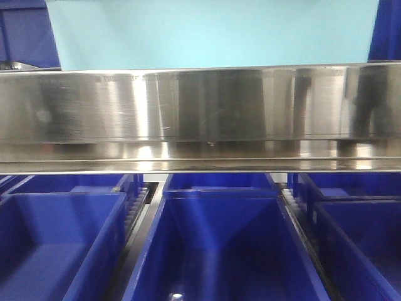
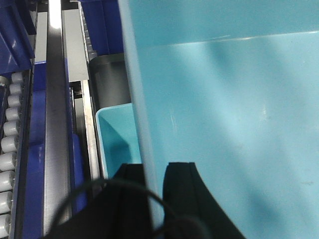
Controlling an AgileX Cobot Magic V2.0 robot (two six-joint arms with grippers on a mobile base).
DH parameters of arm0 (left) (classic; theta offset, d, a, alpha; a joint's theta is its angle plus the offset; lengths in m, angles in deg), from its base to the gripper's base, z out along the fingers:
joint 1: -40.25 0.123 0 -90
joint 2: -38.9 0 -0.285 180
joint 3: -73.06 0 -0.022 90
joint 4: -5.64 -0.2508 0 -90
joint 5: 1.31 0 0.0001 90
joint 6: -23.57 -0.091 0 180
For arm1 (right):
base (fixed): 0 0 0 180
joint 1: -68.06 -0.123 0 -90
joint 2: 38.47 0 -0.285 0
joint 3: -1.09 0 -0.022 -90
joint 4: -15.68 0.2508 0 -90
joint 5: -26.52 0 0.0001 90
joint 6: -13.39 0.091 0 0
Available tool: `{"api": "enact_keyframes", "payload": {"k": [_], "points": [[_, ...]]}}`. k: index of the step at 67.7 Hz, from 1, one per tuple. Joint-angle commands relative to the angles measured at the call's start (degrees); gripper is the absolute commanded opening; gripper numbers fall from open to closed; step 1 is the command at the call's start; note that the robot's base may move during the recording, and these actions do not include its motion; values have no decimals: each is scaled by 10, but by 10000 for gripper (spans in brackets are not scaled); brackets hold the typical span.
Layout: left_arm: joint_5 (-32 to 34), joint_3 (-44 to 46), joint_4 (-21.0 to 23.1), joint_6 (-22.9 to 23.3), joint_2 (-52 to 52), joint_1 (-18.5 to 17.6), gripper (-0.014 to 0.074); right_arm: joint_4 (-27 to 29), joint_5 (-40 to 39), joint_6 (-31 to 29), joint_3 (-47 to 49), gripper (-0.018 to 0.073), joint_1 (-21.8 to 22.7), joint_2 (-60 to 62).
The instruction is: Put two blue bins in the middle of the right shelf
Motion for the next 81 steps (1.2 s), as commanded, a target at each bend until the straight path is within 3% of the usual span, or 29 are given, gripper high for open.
{"api": "enact_keyframes", "payload": {"k": [1,34,58,81], "points": [[26,9,19,-7,-11,-6,-111,-5,-28,-6,6,-153,0,3],[40,9,18,-7,-11,-6,-111,-5,-47,-6,6,-153,0,3],[54,9,16,-7,10,57,-111,-5,-138,-6,6,-153,0,-38],[43,9,7,-8,69,58,-111,-6,-134,-6,6,-153,0,-97]]}}
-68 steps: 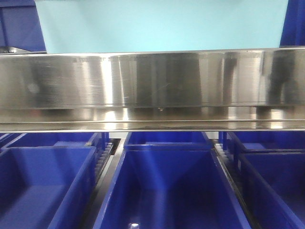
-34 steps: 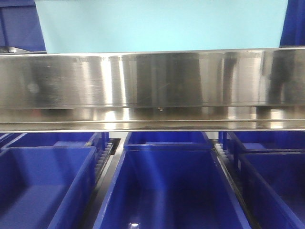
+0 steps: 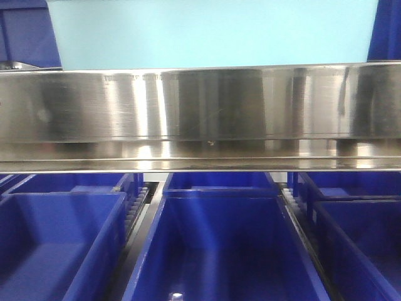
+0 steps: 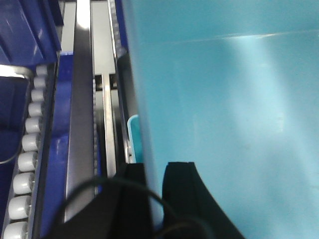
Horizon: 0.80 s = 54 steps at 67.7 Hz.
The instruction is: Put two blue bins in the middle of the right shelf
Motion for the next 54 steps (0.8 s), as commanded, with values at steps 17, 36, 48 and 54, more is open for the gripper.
{"api": "enact_keyframes", "payload": {"k": [17,36,48,54], "points": [[-21,-2,-10,-7,21,0,-111,-14,-1,-6,6,-153,2,-31],[-34,-2,-4,-7,22,0,-108,-41,41,-6,6,-151,2,-32],[-44,-2,7,-7,22,0,21,-41,62,-6,6,93,2,-32],[-45,-2,7,-7,22,0,181,-41,68,-6,6,309,2,-32]]}}
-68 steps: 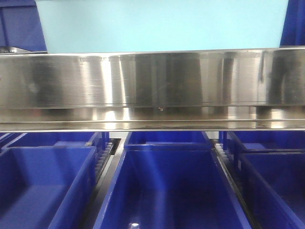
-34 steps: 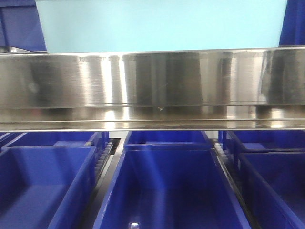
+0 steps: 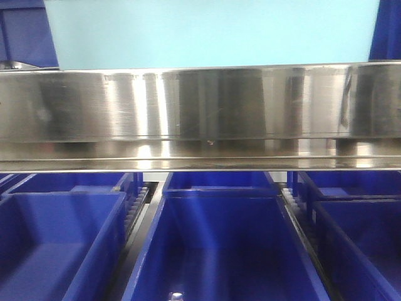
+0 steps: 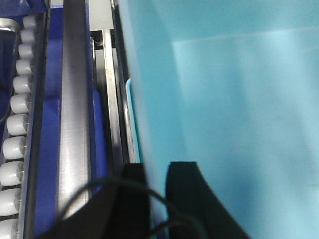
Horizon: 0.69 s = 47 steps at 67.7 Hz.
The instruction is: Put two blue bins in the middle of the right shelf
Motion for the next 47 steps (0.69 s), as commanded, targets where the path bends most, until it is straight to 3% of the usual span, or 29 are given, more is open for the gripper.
{"api": "enact_keyframes", "payload": {"k": [1,8,11,19,33,47], "points": [[3,3,5,-4,-7,-1,205,-12,3,-5,6,339,1,6],[3,3,5,-4,-9,-1,368,-12,8,-5,6,482,1,10],[3,3,5,-4,-9,-1,451,-12,11,-5,6,489,1,14],[3,6,1,-6,-12,-1,563,-12,24,-5,6,484,1,28],[3,4,-6,-8,-27,-2,580,6,72,-5,6,484,1,45],[3,-34,-9,-18,-34,-3,552,19,52,-5,-45,484,1,45]]}}
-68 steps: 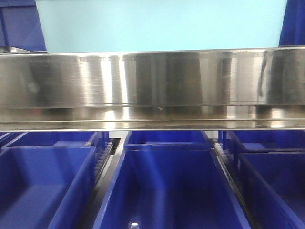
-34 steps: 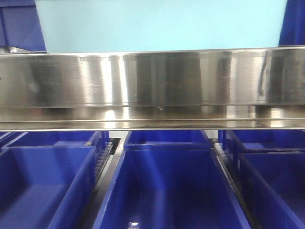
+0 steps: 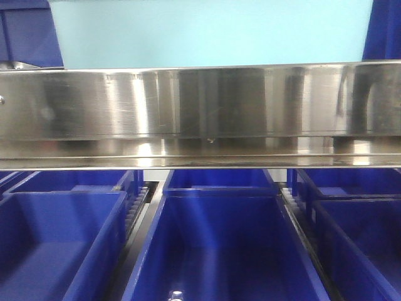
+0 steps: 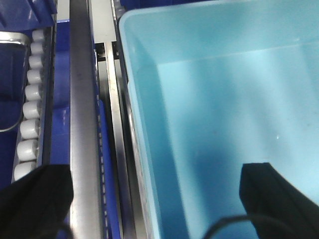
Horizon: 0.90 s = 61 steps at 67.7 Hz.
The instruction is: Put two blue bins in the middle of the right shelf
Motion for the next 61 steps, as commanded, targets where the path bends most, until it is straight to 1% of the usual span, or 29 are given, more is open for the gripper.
{"api": "enact_keyframes", "payload": {"k": [1,6,14,20,28,39,50,55,58,61], "points": [[4,-25,-5,-5,-5,-3,549,2,-21,-4,-29,484,1,4],[4,-58,-5,-5,-5,-3,535,9,-44,-4,-58,484,1,3],[4,-120,-5,-5,-5,-3,526,30,-103,-4,-109,484,1,3],[19,-157,-4,-5,-5,-3,526,34,-133,-4,-138,484,1,-2],[40,-201,-1,-5,-5,-3,526,34,-138,-4,-154,484,1,-19],[74,-247,-1,12,-5,-1,526,45,-144,-4,-155,484,1,-46],[86,-260,6,12,-5,-1,524,69,-147,-4,-155,483,1,-64],[89,-260,7,12,-5,-1,503,75,-147,-4,-155,448,1,-68],[90,-260,7,12,-5,-1,477,77,-147,-4,-155,404,1,-68],[90,-260,7,12,-5,-1,431,78,-147,-4,-155,345,1,-68]]}}
